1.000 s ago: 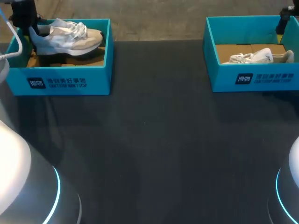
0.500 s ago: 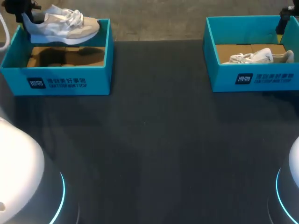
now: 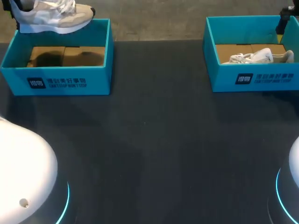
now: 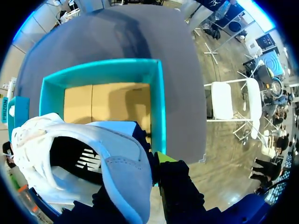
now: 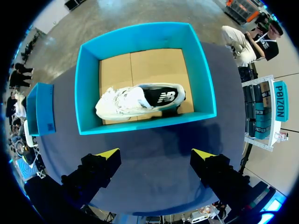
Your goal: Take the shoe out of the shoebox, open the shoe tongue, remove and reinsert the insole, then place the shoe into the shoebox
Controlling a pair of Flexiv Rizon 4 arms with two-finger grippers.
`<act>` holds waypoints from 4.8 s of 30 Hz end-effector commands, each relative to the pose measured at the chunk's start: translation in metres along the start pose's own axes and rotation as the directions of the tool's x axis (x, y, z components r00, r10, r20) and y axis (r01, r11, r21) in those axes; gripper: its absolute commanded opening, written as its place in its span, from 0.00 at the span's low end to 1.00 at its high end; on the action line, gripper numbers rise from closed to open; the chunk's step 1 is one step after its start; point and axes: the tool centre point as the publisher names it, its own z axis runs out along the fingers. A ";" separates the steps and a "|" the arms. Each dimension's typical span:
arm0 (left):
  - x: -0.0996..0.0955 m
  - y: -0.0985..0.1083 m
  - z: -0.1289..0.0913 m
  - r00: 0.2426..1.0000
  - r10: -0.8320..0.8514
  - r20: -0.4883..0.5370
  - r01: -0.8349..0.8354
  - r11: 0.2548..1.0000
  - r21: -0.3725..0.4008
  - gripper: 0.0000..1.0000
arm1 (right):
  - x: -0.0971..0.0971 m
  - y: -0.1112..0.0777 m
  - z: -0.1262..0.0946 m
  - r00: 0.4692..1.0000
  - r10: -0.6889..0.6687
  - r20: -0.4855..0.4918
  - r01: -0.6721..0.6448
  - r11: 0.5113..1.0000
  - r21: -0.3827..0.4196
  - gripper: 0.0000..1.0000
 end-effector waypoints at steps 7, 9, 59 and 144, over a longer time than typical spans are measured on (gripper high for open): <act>-0.049 -0.114 -0.039 0.998 0.005 -0.055 -0.011 0.992 -0.125 0.00 | 0.000 -0.001 0.000 1.000 0.001 0.001 -0.001 1.000 -0.002 1.00; -0.058 -0.130 -0.043 0.999 0.005 -0.053 -0.012 0.991 -0.133 0.00 | 0.000 -0.001 0.000 1.000 0.001 0.001 -0.001 1.000 -0.002 1.00; -0.267 -0.411 -0.002 0.992 0.105 -0.066 -0.116 0.974 -0.195 0.00 | 0.000 -0.001 0.000 1.000 0.001 0.001 -0.001 1.000 -0.002 1.00; -0.410 -0.443 0.150 0.993 0.104 -0.058 -0.105 0.994 -0.004 0.33 | 0.000 -0.001 0.000 1.000 0.001 0.001 -0.001 1.000 -0.002 1.00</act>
